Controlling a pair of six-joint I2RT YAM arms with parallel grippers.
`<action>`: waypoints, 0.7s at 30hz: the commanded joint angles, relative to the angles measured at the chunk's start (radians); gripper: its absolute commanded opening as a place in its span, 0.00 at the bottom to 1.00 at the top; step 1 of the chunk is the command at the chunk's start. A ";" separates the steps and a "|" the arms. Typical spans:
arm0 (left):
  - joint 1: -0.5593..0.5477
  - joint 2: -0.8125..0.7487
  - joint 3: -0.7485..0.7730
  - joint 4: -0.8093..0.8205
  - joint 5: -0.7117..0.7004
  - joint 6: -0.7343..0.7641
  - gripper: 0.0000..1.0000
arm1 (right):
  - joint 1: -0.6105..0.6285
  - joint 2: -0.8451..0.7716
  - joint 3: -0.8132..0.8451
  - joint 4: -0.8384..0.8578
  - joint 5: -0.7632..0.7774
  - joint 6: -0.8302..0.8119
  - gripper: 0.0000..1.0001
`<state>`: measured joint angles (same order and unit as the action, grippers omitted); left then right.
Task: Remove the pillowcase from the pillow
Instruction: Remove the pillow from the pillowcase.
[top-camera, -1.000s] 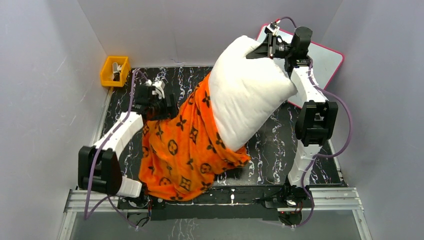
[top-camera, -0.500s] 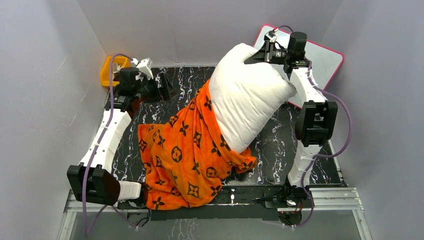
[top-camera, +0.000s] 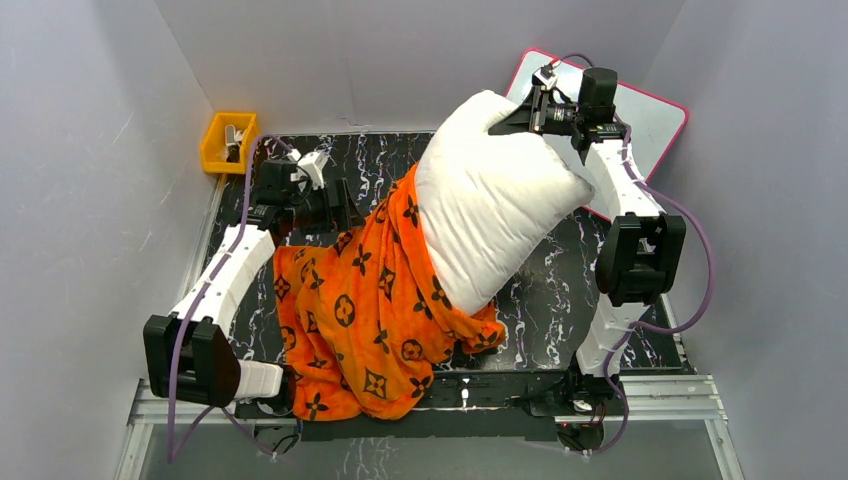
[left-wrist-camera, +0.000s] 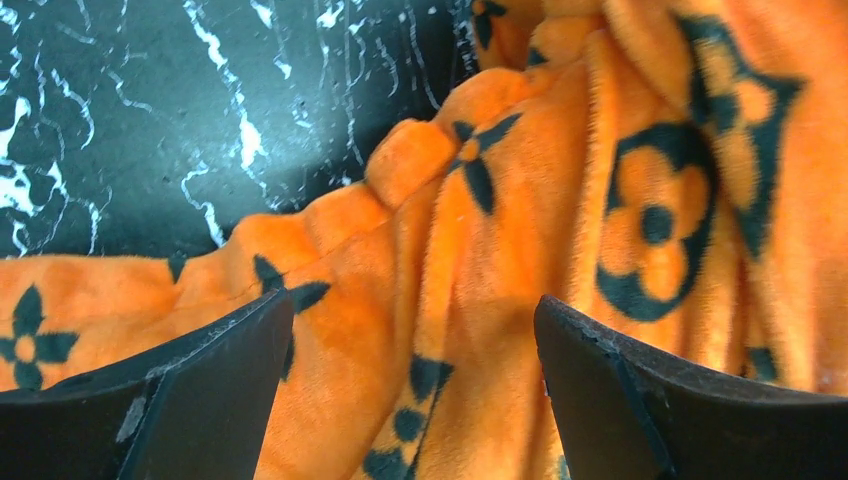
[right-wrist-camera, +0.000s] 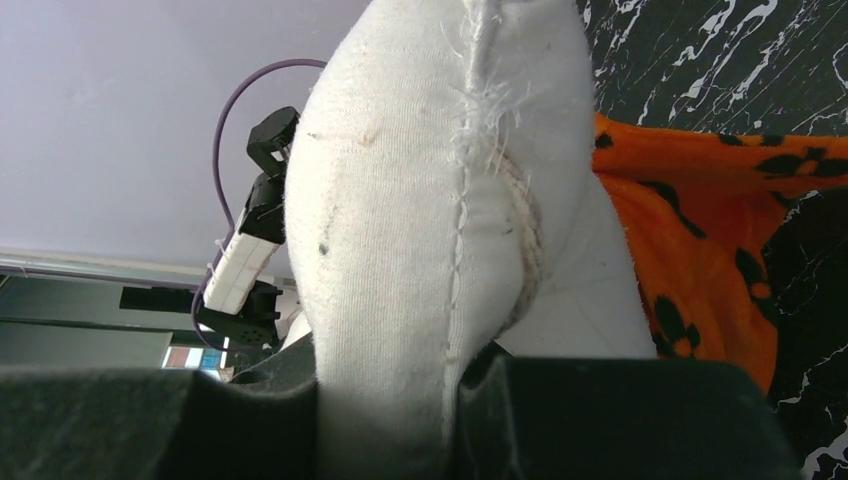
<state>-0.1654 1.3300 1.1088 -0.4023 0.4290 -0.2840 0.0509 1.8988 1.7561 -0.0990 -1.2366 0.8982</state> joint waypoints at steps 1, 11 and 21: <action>0.001 -0.068 -0.047 -0.047 -0.044 0.024 0.88 | 0.009 -0.090 -0.002 0.049 0.007 0.010 0.00; 0.003 -0.121 -0.200 -0.035 0.054 0.001 0.08 | 0.010 -0.115 -0.089 0.283 -0.011 0.173 0.00; 0.222 0.005 -0.007 -0.103 -0.231 0.086 0.00 | -0.135 -0.193 -0.132 0.587 0.089 0.436 0.00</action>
<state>-0.0757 1.2648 0.9989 -0.4515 0.3862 -0.2474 0.0292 1.8362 1.6230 0.1875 -1.2434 1.1336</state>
